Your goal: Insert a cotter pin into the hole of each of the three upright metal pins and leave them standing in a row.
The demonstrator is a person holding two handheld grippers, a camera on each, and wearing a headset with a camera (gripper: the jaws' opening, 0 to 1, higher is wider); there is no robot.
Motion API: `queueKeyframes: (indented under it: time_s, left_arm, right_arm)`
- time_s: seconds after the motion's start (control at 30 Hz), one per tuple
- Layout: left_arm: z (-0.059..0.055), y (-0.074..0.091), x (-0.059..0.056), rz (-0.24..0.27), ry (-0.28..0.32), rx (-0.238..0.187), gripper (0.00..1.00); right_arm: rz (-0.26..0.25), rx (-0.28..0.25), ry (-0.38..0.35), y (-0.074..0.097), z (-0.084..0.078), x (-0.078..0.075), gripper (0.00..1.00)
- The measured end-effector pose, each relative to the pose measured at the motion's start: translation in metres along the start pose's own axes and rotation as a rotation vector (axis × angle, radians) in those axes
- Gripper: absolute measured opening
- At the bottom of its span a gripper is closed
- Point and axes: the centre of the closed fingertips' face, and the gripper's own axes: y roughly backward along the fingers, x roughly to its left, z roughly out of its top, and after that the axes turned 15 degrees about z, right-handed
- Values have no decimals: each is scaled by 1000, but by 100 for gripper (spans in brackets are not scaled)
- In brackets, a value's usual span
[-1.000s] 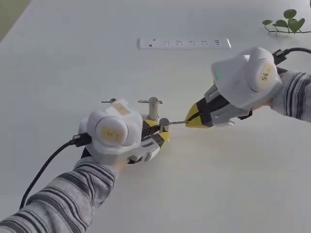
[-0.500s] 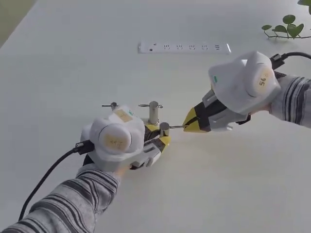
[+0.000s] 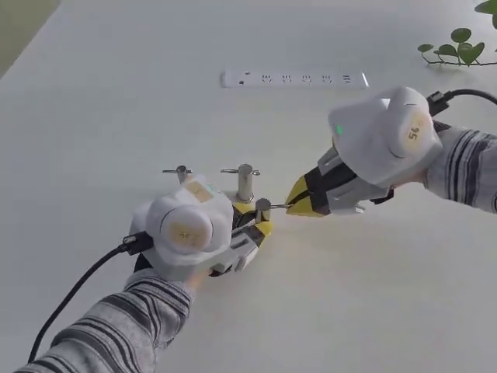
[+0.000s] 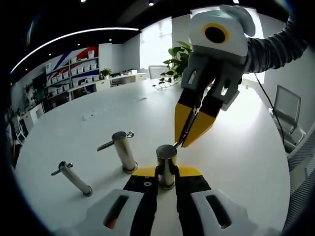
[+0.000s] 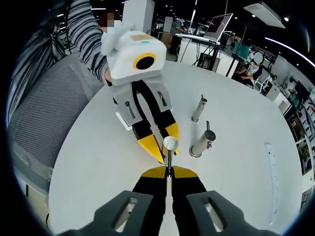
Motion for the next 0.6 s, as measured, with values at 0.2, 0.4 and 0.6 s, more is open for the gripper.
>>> queueKeyframes:
  time_s: [0.2, 0.4, 0.6]
  left_arm:
    - [0, 0, 0, 9, 7, -1, 9]
    - [-2, -1, 0, 41, 37, -1, 9]
    - [-3, -2, 1, 89, 86, 9, 10]
  right_arm:
    - [-1, -2, -12, -3, 2, 1, 0]
    - [-12, -16, -92, -5, 1, 1, 0]
    - [-41, -41, -160, -6, 5, 3, 0]
